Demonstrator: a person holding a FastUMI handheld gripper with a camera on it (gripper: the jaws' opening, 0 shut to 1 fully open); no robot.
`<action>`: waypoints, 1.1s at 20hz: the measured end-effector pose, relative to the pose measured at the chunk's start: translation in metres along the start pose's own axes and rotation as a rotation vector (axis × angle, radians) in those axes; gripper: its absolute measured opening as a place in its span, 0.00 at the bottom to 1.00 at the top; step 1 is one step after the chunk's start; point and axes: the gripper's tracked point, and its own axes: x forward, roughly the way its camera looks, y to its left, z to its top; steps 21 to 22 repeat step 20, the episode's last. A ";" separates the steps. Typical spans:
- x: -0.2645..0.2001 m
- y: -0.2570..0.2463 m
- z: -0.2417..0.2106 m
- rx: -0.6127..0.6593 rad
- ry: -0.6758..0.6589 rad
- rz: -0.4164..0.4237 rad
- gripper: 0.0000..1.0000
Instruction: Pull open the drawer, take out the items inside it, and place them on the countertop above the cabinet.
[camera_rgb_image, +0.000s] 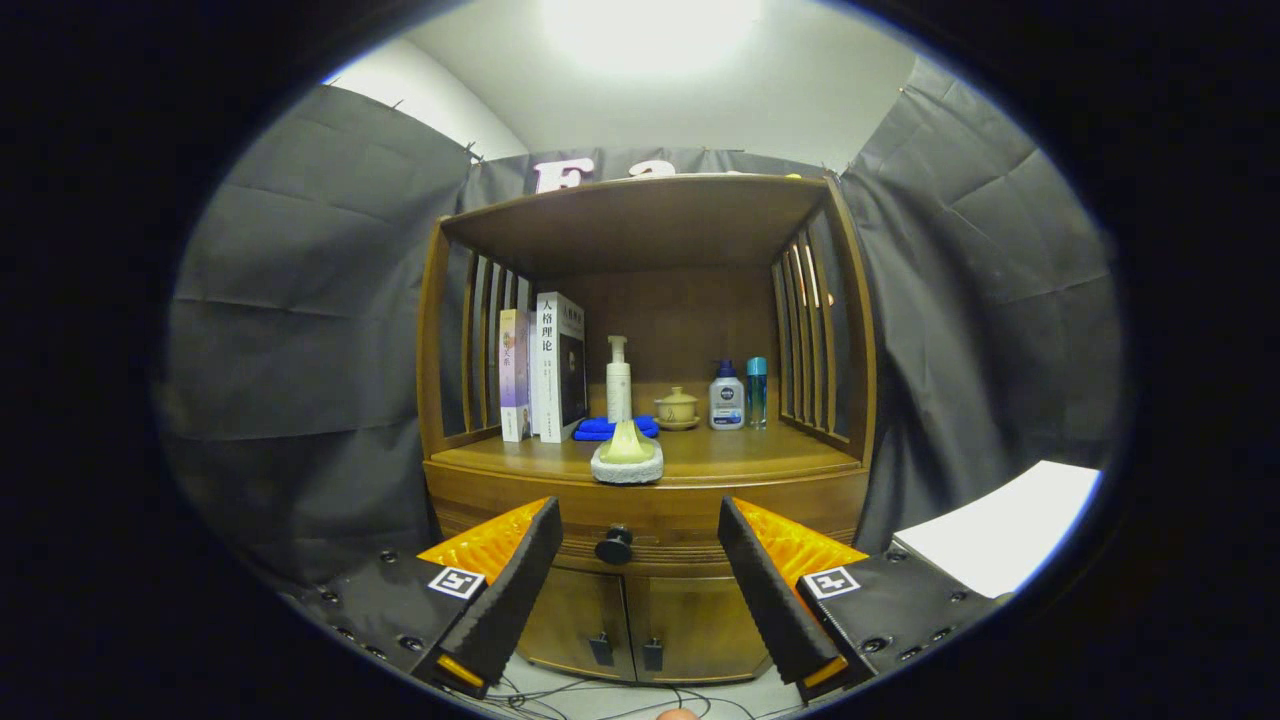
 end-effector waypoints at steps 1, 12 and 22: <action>-0.005 0.000 0.000 0.001 0.000 0.004 1.00; -0.011 0.002 0.008 0.027 -0.008 0.021 1.00; -0.012 0.004 0.010 0.036 -0.003 0.032 1.00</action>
